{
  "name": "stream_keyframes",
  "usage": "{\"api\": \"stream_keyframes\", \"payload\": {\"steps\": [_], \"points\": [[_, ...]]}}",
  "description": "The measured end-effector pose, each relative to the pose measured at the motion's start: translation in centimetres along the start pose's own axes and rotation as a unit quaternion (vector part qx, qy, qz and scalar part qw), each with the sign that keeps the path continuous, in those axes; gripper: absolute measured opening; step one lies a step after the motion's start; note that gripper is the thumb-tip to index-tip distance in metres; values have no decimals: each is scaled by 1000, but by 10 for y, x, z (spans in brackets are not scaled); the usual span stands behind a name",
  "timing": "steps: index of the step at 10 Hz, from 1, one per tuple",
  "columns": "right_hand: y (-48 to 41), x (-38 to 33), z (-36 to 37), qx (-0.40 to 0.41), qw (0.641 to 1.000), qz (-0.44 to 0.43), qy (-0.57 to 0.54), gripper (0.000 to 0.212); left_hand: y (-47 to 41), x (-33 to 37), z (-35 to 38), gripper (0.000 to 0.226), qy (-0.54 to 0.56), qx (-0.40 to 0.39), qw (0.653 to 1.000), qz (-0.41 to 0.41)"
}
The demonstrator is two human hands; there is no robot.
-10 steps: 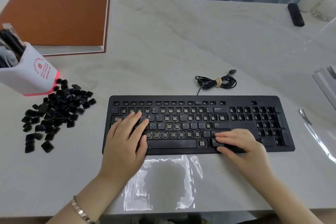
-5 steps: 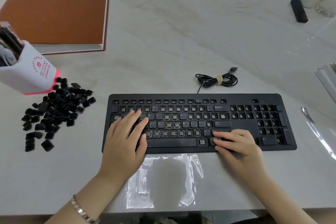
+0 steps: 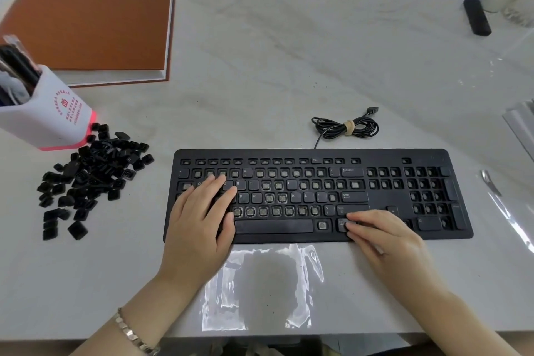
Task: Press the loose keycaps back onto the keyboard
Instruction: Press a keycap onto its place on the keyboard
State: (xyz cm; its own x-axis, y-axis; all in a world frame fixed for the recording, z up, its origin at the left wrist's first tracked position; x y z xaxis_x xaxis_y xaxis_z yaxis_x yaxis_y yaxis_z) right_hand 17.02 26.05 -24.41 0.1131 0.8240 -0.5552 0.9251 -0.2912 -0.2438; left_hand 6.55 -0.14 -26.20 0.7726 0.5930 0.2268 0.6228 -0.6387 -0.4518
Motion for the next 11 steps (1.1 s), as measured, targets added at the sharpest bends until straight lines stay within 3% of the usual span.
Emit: {"api": "stream_keyframes", "payload": {"steps": [2, 4, 9, 11], "points": [[0, 3, -1, -14, 999, 4, -30, 25, 0, 0, 0, 36, -1, 5, 1000, 4], [5, 8, 3, -18, 995, 59, -84, 28, 0, 0, 1, 37, 2, 1, 1000, 0], [5, 15, 9, 7, 996, 18, -92, 21, -1, 1, 0, 37, -4, -3, 1000, -2], [7, 17, 13, 3, 990, 70, -126, 22, -1, 1, 0, 37, -4, -3, 1000, -3]]}}
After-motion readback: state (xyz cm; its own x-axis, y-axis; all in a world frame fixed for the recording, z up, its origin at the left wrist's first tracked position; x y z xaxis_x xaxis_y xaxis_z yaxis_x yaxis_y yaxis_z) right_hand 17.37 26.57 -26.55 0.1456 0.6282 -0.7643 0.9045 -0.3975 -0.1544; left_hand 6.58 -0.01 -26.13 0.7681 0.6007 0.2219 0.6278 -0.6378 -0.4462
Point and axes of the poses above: each hand's wrist, its own y-axis away from the middle knuckle, its own z-axis out of the palm, x = y × z, the point moved 1 cm from there along -y, towards the middle knuckle, and after that the axes turned 15 degrees about z, right-handed, at the moved point
